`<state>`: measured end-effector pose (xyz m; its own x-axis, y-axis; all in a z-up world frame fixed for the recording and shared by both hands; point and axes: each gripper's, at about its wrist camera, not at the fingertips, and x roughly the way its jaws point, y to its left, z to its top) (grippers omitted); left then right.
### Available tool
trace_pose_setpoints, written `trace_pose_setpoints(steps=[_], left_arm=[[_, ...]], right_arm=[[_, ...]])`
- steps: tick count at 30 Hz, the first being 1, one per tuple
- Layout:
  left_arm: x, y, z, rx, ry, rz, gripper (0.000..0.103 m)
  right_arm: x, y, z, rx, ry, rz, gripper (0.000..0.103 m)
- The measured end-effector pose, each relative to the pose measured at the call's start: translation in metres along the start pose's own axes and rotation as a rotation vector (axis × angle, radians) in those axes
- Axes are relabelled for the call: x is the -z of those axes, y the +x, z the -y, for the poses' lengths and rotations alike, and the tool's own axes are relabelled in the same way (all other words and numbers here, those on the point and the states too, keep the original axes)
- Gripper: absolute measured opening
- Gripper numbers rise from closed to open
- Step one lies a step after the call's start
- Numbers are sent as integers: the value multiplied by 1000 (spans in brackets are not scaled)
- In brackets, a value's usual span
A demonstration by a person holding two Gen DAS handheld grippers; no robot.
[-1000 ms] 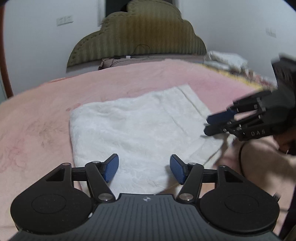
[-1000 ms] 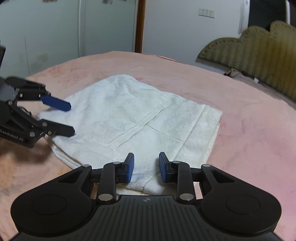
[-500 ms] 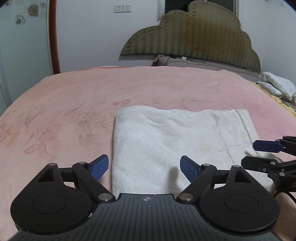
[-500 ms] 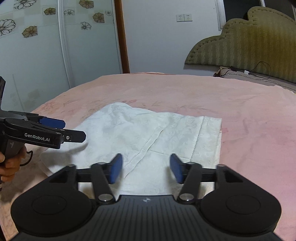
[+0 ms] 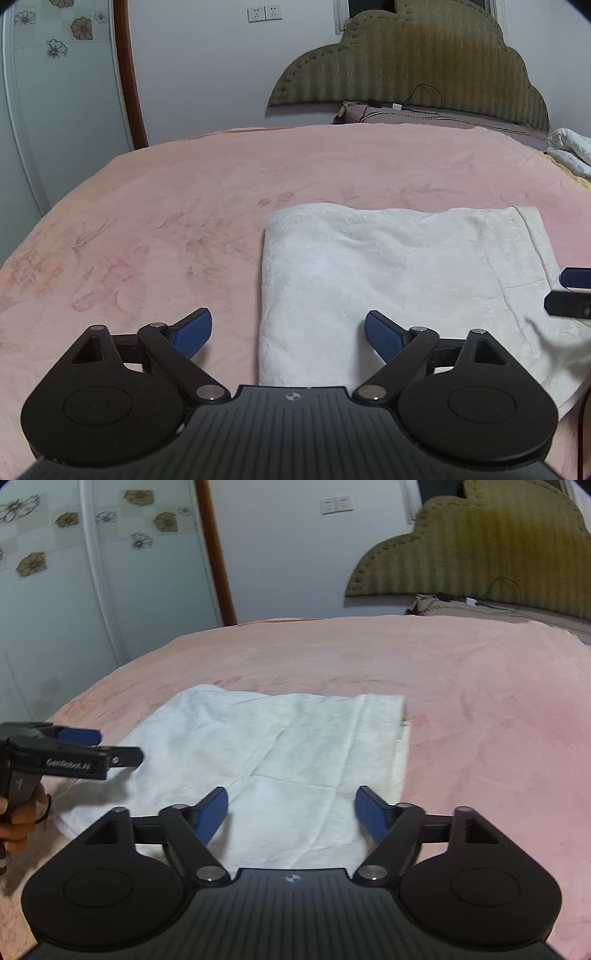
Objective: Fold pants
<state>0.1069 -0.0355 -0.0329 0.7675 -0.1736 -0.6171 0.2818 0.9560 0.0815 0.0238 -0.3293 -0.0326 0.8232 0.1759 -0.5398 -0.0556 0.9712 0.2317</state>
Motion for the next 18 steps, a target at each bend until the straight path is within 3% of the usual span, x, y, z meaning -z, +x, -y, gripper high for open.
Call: trace_pose_setpoints(steps=[4, 10, 14, 18], left_arm=[[-8, 10, -21, 96, -30, -55, 98], [-8, 47, -73, 408, -204, -176, 98], [-6, 61, -87, 541, -249, -165, 99], [-6, 75, -84, 637, -258, -169, 100]], right_arm=[[-6, 8, 33, -57, 112, -32, 79], [-5, 25, 84, -201, 281, -102, 79], [-6, 38, 101, -389, 356, -124, 80], [-12, 56, 108, -509, 367, -154, 81]])
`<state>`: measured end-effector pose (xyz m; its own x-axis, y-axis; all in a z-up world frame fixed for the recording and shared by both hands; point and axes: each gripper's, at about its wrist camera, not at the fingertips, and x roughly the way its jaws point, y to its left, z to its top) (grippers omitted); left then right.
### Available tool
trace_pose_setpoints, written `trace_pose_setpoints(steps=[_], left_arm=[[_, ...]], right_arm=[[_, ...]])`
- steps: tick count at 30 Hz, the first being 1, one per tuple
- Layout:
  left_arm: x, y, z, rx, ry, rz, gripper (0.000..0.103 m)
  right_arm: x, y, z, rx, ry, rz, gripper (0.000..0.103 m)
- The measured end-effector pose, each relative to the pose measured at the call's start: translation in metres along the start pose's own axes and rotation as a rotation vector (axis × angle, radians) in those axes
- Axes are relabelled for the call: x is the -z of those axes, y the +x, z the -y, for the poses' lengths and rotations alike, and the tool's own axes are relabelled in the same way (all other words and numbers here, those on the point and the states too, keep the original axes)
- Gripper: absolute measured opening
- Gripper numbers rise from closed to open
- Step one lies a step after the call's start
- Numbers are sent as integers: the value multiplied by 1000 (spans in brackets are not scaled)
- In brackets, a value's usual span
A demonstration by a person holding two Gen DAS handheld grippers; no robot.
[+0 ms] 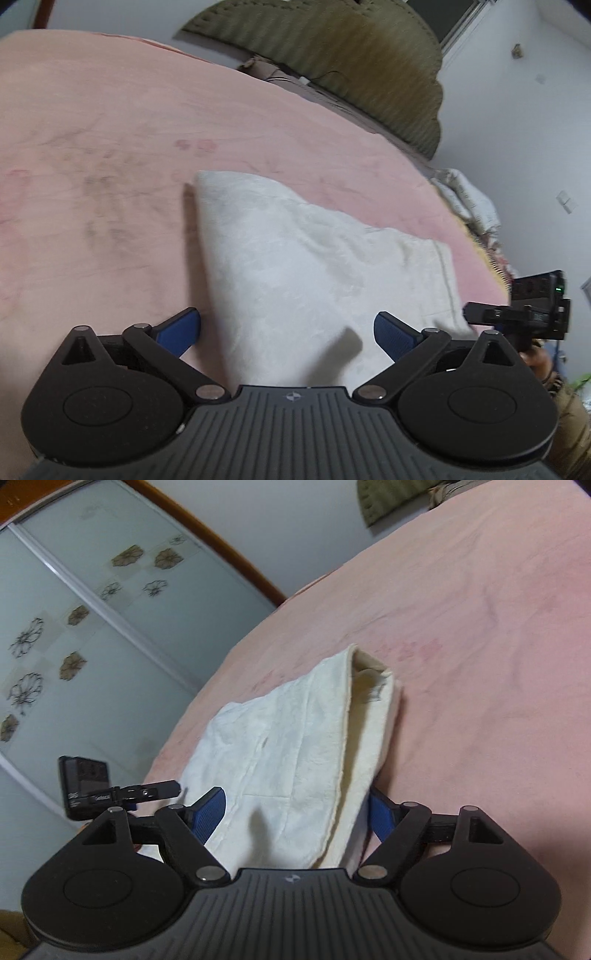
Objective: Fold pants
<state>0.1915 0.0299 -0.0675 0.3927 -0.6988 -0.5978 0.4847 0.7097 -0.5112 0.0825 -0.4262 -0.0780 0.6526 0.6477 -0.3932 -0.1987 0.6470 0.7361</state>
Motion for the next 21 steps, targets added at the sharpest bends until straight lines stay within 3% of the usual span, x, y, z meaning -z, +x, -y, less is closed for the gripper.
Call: trace_pose_setpoints(steps=[4, 6, 7, 9, 11, 14, 21], left_arm=[[-2, 15, 11, 1, 25, -4, 99], [2, 17, 20, -39, 54, 11, 91], [5, 17, 26, -75, 83, 22, 81], [9, 14, 36, -159, 153, 51, 60], [13, 7, 40, -183, 181, 87, 33], [15, -7, 44, -176, 182, 147, 19], [8, -32, 65, -212, 249, 277, 14]], right_arm=[[-10, 17, -1, -36, -7, -11, 81], [-9, 26, -8, -16, -38, -5, 77], [-8, 30, -11, 7, -50, -4, 72], [-5, 32, -14, 72, -59, 8, 39], [0, 26, -13, 62, -46, 32, 30], [4, 20, -24, 59, -64, 63, 23], [-15, 16, -71, 58, -214, 101, 21]])
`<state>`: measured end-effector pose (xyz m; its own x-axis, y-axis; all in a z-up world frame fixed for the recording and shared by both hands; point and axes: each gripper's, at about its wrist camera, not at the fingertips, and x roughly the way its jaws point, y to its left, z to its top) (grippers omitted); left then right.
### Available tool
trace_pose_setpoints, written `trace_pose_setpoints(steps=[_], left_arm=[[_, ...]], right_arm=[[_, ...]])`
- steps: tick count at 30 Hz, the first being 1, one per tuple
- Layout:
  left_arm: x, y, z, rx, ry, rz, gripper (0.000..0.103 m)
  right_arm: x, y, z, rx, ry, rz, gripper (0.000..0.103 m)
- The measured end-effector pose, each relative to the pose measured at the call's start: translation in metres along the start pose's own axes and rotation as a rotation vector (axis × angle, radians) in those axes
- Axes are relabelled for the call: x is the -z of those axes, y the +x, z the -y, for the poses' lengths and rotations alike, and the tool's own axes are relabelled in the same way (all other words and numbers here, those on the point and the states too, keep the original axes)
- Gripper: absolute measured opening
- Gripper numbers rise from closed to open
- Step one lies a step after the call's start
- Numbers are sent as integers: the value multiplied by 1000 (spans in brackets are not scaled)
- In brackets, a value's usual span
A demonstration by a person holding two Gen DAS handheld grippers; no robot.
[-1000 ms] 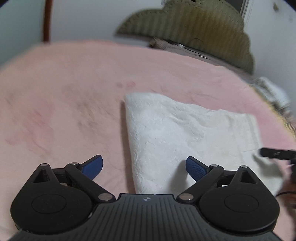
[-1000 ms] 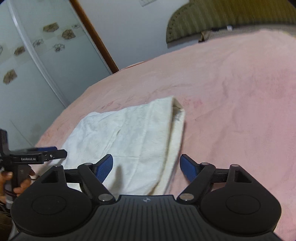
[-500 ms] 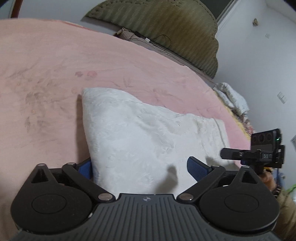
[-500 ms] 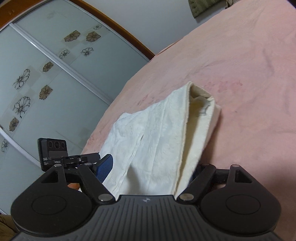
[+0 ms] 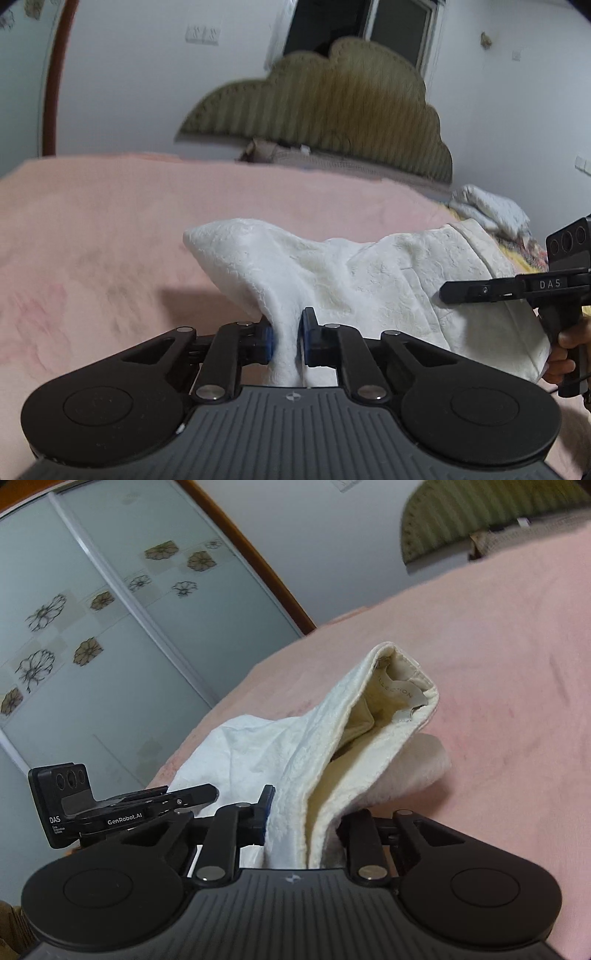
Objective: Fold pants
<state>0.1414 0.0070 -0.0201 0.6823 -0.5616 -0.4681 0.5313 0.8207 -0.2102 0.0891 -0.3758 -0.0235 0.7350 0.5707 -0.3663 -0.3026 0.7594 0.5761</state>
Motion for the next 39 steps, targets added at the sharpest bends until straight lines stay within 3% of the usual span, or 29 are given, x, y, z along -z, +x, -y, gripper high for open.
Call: trace_pose_setpoints(steps=[7, 12, 16, 18, 19, 20, 24, 26, 29, 32, 35, 37, 39], left_arm=[[-50, 24, -28, -127, 70, 45, 15], [-72, 71, -58, -216, 65, 7, 16], [-68, 105, -78, -270, 39, -57, 17], [-63, 112, -82, -286, 45, -66, 22], [-61, 112, -81, -291, 44, -67, 26], [-60, 109, -81, -297, 46, -67, 38], [-56, 83, -75, -377, 94, -45, 54], [-51, 62, -69, -416, 115, -15, 67], [-41, 33, -62, -429, 81, 14, 82], [-29, 23, -55, -393, 51, -18, 84], [-12, 35, -53, -423, 88, -92, 86], [-7, 35, -56, -436, 70, -73, 87], [-11, 24, -55, -447, 34, -67, 85]], right_arm=[[-57, 50, -4, -22, -74, 21, 20], [-85, 112, 13, 58, -74, -14, 21], [-90, 154, 27, 153, -92, -64, 21], [-86, 169, 36, 208, -99, -113, 28], [-84, 170, 41, 218, -79, -121, 31], [-83, 167, 47, 208, -42, -118, 35], [-78, 145, 55, 222, 45, -81, 41], [-72, 127, 44, 284, 21, -30, 44], [-60, 100, 10, 398, -113, 58, 44], [-42, 81, -20, 342, -213, 109, 44], [-25, 87, -34, 300, -286, 57, 51], [-15, 99, -32, 361, -306, -16, 57], [-10, 98, -29, 422, -265, -22, 57]])
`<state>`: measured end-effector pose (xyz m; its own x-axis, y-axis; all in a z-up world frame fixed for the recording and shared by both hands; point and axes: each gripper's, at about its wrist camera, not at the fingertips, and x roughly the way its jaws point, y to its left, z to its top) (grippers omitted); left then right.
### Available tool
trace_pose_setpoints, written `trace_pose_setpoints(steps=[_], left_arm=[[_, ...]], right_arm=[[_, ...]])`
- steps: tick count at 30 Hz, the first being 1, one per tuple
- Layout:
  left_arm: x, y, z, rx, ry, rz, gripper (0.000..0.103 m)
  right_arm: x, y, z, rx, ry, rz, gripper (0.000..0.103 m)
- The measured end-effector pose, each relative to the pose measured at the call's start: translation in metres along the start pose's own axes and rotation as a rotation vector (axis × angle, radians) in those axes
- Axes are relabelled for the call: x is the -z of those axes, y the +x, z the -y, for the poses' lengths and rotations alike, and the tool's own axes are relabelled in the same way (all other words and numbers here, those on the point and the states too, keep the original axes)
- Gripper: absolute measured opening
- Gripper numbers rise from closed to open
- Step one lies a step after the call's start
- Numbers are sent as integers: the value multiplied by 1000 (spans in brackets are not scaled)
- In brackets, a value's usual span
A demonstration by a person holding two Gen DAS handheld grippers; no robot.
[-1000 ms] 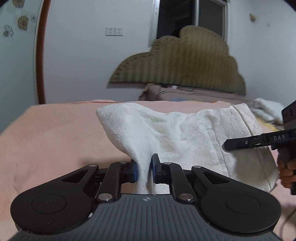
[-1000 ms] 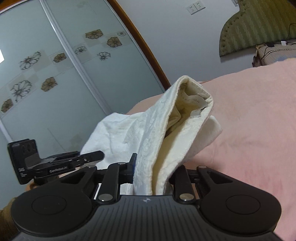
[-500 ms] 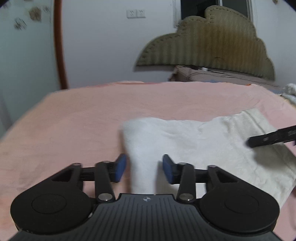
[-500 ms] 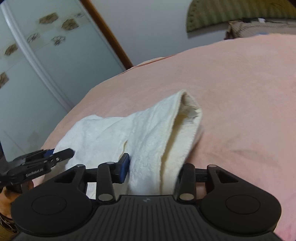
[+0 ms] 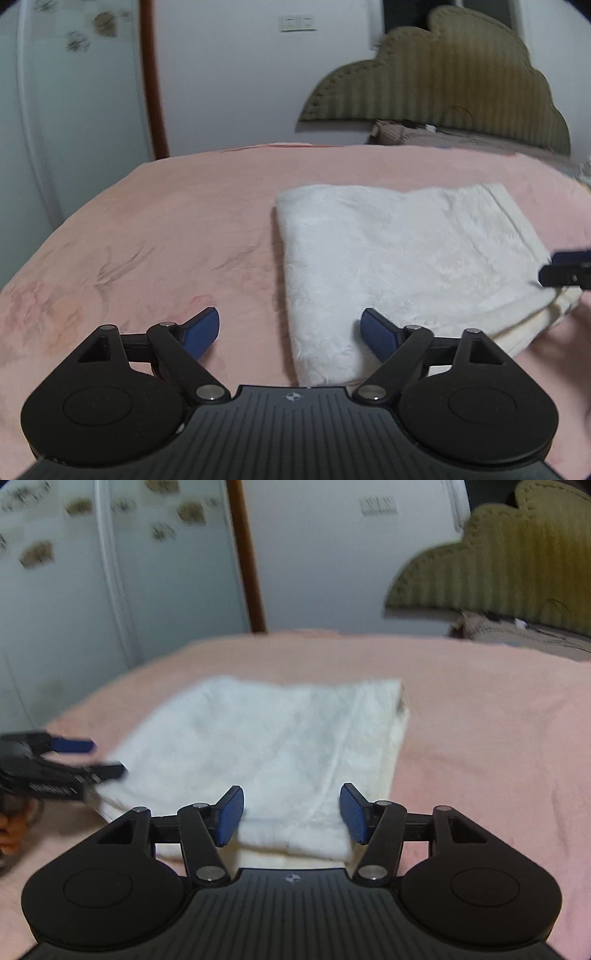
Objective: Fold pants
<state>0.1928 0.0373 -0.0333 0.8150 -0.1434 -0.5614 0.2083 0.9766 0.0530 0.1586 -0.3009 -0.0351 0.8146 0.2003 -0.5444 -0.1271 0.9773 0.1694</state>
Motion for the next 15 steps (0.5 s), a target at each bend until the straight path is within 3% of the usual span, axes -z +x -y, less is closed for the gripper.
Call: trace_pose_setpoints(steps=[1, 2, 3, 6, 10, 15], left_arm=[[0, -8, -1, -5, -8, 13, 85], [0, -17, 0, -10, -13, 29, 86], [1, -24, 3, -15, -16, 41, 86], [8, -43, 14, 9, -30, 29, 88], [26, -61, 34, 81, -39, 6, 94], [46, -64, 50, 52, -18, -27, 94]], right_arm=[[0, -7, -1, 5, 35, 13, 57], [0, -15, -2, 6, 61, 28, 62], [-1, -24, -4, 6, 75, 47, 74], [2, -48, -17, -7, 72, 91, 87], [11, -67, -41, -34, 42, 73, 89], [23, -96, -66, -54, 71, 85, 90]])
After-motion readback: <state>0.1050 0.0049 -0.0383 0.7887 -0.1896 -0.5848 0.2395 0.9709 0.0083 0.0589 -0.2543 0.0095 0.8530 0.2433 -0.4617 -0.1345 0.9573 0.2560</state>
